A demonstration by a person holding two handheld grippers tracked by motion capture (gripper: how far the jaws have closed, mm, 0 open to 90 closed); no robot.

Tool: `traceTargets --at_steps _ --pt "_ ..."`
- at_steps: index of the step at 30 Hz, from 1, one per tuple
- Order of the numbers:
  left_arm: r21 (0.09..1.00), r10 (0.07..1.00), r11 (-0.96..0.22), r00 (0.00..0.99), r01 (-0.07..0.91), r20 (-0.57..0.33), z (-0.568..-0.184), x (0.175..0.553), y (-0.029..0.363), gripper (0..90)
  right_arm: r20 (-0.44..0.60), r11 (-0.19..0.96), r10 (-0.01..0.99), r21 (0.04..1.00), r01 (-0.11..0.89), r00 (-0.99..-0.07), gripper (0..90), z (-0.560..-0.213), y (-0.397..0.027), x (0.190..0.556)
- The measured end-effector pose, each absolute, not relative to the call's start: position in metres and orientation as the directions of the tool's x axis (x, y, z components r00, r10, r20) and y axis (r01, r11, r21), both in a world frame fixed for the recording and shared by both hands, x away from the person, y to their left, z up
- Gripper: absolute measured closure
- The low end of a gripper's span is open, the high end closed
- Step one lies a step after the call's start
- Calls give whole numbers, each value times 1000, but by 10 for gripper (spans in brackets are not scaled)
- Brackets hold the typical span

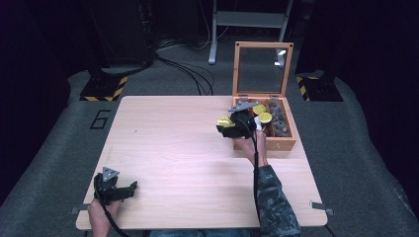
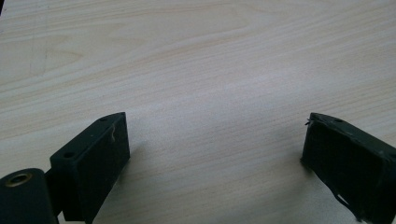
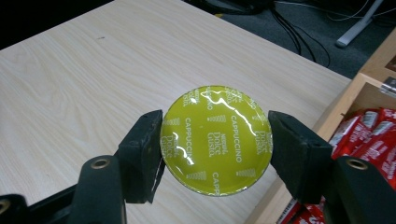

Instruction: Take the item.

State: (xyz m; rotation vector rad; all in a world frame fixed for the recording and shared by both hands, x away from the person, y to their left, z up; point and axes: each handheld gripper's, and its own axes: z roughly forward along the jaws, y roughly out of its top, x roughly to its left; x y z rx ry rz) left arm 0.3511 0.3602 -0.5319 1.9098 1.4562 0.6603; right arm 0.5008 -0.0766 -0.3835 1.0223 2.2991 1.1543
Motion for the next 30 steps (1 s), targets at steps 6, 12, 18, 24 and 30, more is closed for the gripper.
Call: traceTargets --at_steps 6,12,18,24,30 --pt "743 965 -181 260 644 10 -532 351 360 73 1 422 725 789 447 -688 376 -393 -64 504" --pt "739 963 -192 268 646 17 -531 351 361 75 5 441 715 772 457 -699 376 -402 -53 505" --pt "739 963 -192 267 646 17 -531 351 361 75 1 464 704 756 461 -710 377 -413 -42 508" --pt "737 963 -193 269 648 16 -531 351 361 77 -1 491 692 733 470 -722 377 -427 -31 511" --pt "737 963 -193 269 648 16 -531 351 361 77 0 515 681 711 479 -733 377 -440 -22 514"
